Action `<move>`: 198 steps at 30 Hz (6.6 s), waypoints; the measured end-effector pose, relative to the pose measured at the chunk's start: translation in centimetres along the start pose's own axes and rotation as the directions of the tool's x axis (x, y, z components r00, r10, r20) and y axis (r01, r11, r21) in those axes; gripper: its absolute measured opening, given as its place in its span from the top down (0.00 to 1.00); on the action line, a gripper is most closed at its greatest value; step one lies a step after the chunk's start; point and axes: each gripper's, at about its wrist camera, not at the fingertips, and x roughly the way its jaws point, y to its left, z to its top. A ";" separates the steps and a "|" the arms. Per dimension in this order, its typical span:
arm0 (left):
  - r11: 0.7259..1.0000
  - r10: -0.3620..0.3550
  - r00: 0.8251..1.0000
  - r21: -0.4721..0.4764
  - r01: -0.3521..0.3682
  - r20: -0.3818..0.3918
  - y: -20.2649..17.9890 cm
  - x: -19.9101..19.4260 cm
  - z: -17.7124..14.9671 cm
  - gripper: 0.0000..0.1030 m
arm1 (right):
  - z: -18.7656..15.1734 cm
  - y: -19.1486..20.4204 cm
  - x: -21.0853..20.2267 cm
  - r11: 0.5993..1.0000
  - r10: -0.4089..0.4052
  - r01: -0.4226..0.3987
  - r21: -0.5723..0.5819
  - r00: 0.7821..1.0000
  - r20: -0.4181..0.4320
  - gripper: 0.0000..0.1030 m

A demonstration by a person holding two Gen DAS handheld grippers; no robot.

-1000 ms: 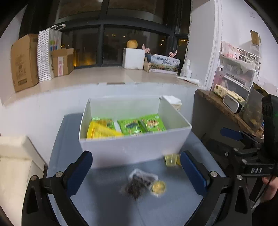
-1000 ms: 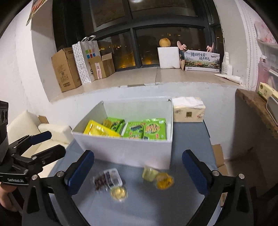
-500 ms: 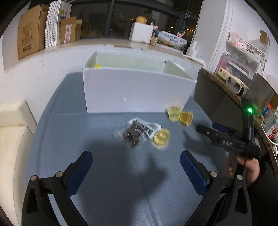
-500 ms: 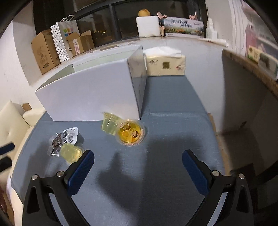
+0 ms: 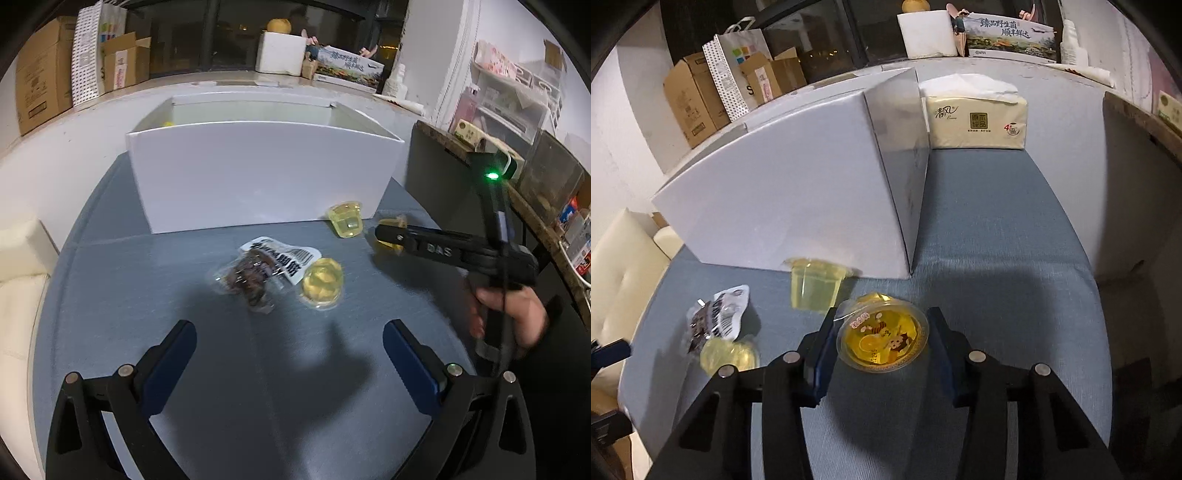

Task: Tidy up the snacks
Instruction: 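Grasp a yellow jelly cup with the right gripper while the left grasps another, then lower both jelly cups into the box and release them, then grasp the brown snack packet with the left gripper while the right grasps a jelly cup, then drop the brown packet and jelly cup into the box, opening both grippers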

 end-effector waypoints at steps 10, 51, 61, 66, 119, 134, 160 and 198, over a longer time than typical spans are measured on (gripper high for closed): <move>1.000 0.009 1.000 0.017 -0.009 -0.017 -2.9 5.2 2.5 0.00 | -3.1 0.0 -6.1 0.996 0.060 -0.066 0.064 0.994 0.087 0.51; 0.998 -0.020 0.960 0.062 0.003 0.279 3.7 -1.7 17.9 0.64 | 12.8 7.0 -6.8 0.993 0.112 -0.098 -0.064 0.954 0.277 0.51; 0.999 0.034 0.980 0.025 -0.040 0.198 6.2 3.9 16.9 0.00 | 12.7 4.1 -2.3 0.998 0.060 -0.065 0.020 0.977 0.204 0.12; 0.999 0.039 0.980 0.025 -0.045 0.196 6.0 2.9 16.0 0.00 | 12.0 4.0 -3.9 0.999 0.049 -0.051 0.003 0.976 0.214 0.10; 0.999 0.022 0.999 0.028 -0.021 -0.040 1.5 4.7 2.2 0.00 | -0.1 3.8 -1.9 0.995 -0.078 0.074 0.064 0.995 0.059 0.56; 0.988 0.102 0.992 0.125 -0.093 -0.070 1.7 9.9 4.8 0.46 | -3.2 3.8 -7.4 0.997 -0.030 0.021 0.079 0.992 0.124 0.56; 0.995 -0.030 0.966 0.098 0.005 0.255 2.9 -5.0 9.5 0.64 | 3.1 7.2 -10.2 1.000 0.019 -0.018 -0.004 0.967 0.253 0.56; 0.990 0.134 0.963 0.012 -0.141 0.232 4.1 -3.3 12.3 0.00 | 9.1 7.3 -9.8 0.997 -0.039 0.057 -0.052 0.957 0.286 0.00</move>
